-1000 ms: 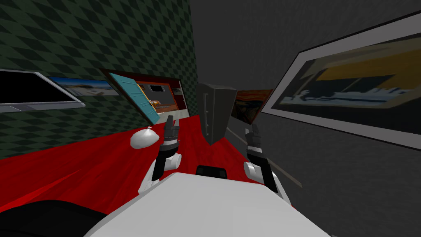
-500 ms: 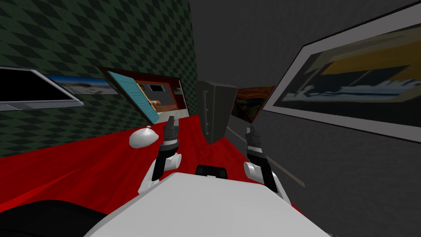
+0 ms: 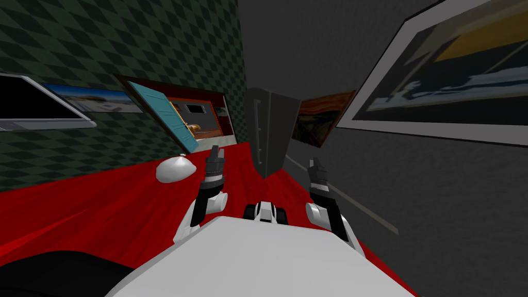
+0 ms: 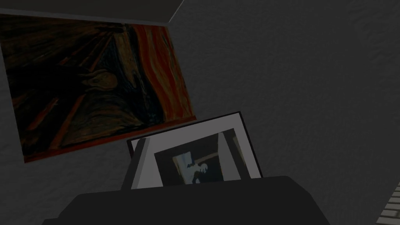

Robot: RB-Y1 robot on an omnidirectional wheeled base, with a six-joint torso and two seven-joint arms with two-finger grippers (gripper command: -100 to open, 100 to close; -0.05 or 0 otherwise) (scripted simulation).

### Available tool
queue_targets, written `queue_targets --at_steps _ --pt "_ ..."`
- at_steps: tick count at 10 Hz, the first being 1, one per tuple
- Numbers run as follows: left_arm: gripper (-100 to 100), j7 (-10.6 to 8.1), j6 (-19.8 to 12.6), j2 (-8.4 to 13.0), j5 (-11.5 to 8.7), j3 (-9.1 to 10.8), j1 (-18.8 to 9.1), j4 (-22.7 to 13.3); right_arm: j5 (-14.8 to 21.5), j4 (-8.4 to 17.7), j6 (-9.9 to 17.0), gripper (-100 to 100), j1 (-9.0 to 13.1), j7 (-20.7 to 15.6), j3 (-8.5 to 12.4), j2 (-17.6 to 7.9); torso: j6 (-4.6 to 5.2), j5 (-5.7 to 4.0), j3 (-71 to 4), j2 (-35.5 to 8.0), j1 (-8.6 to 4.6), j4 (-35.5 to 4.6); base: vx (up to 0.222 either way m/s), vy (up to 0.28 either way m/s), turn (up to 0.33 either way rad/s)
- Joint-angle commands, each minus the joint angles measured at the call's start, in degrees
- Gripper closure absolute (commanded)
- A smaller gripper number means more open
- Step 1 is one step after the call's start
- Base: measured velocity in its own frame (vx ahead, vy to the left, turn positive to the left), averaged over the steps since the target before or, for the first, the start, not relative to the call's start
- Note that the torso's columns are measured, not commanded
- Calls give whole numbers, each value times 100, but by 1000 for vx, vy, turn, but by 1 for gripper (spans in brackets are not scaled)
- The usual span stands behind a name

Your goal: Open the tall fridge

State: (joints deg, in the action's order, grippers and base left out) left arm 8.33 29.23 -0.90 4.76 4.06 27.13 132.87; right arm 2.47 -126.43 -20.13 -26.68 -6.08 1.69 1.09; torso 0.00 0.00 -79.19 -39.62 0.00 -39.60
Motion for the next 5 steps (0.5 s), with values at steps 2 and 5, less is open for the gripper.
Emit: queue_targets --at_steps 2,5 --pt "0 0 -1 0 0 0 1 -3 163 -50 56 -100 4 -138 19 -452 0 2 -509 -242 7 -244 28 32 17" --pt "0 0 0 -1 0 -1 2 -3 440 -140 150 -100 8 -374 50 -796 0 2 -544 -256 9 -265 69 62 25"
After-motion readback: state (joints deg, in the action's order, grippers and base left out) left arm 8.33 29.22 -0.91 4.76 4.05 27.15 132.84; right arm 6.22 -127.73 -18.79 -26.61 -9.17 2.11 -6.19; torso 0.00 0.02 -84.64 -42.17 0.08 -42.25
